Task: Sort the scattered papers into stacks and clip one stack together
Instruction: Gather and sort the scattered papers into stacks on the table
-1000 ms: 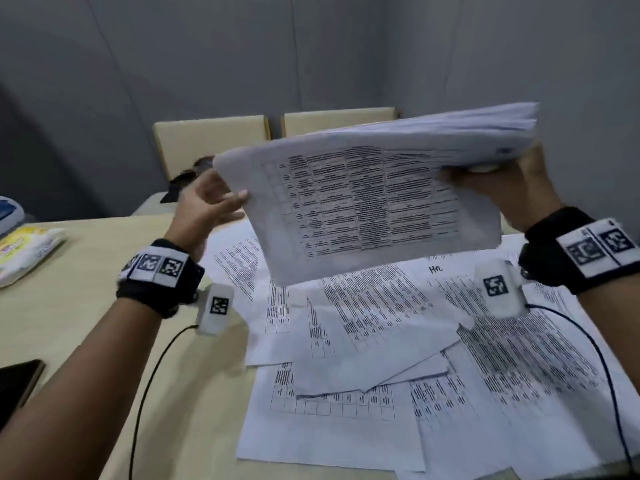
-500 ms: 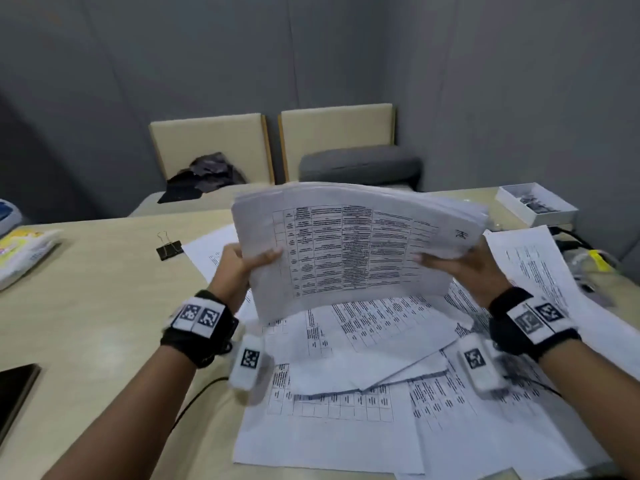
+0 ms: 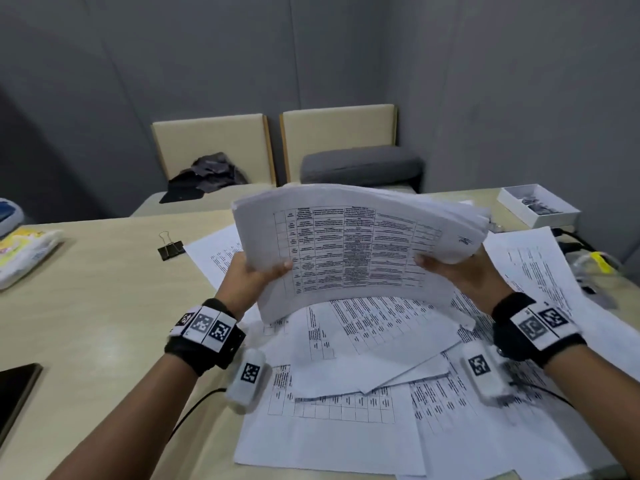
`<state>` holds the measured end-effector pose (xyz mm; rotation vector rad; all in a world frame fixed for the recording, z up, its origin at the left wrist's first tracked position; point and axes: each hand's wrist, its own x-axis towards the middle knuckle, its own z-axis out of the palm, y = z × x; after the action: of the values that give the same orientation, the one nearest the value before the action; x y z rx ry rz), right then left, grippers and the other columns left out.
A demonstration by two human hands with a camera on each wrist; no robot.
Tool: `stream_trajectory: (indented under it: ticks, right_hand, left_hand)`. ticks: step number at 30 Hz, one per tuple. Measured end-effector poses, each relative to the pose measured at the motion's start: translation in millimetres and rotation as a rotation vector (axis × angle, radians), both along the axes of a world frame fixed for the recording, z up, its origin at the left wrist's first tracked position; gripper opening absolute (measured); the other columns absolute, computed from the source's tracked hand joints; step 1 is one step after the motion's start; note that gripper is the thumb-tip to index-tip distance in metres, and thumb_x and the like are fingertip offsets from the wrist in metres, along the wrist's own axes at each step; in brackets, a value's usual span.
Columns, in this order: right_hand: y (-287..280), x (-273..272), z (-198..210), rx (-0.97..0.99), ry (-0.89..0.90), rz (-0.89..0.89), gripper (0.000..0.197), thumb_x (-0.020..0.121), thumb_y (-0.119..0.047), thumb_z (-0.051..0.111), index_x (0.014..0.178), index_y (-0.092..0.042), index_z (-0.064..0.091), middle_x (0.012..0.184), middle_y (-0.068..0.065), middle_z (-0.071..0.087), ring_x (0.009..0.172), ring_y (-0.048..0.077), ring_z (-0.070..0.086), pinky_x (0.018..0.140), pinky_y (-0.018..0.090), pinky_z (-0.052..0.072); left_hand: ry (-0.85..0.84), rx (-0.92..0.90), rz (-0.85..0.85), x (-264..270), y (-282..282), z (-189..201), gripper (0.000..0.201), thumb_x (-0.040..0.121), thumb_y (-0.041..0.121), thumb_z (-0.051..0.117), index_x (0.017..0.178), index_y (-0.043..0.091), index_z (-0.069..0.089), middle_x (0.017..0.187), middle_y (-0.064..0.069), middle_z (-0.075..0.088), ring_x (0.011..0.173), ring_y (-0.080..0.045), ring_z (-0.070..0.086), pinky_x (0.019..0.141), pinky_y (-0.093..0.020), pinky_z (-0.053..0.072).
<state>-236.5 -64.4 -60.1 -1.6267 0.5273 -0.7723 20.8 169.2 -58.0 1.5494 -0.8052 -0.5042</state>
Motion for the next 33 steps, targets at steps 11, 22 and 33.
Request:
stream_trajectory:
  ticks: [11, 22, 33]
  right_hand:
    - [2.3, 15.6, 105.0, -0.468, 0.167, 0.084, 0.03, 0.068, -0.022, 0.086, 0.093, -0.016, 0.07, 0.097, 0.013, 0.074, 0.079, 0.003, 0.068, 0.077, 0.032, 0.056]
    - [-9.5, 81.8, 110.8, -0.535, 0.454, 0.127, 0.035, 0.076, -0.021, 0.084, 0.106, -0.013, 0.068, 0.098, 0.008, 0.076, 0.08, 0.02, 0.068, 0.071, 0.036, 0.055]
    - [3.2, 77.2, 11.4, -0.28, 1.038, -0.014, 0.089, 0.086, -0.045, 0.072, 0.15, -0.001, 0.028, 0.152, 0.018, 0.039, 0.129, 0.031, 0.047, 0.097, 0.034, 0.041]
  left_hand:
    - [-0.559, 0.272, -0.192, 11.2, 12.7, 149.0, 0.05, 0.07, 0.055, 0.078, 0.111, 0.028, 0.07, 0.101, -0.002, 0.075, 0.093, -0.017, 0.072, 0.084, -0.043, 0.059]
    - [-0.345, 0.419, -0.007, 37.9, 39.9, 93.1, 0.066, 0.06, 0.054, 0.082, 0.092, -0.002, 0.067, 0.082, -0.026, 0.07, 0.065, -0.029, 0.066, 0.058, -0.036, 0.052]
    - [0.132, 0.656, 0.417, 83.6, 105.3, -29.2, 0.026, 0.085, 0.015, 0.074, 0.083, -0.001, 0.054, 0.054, -0.009, 0.041, 0.041, -0.017, 0.036, 0.036, -0.02, 0.034]
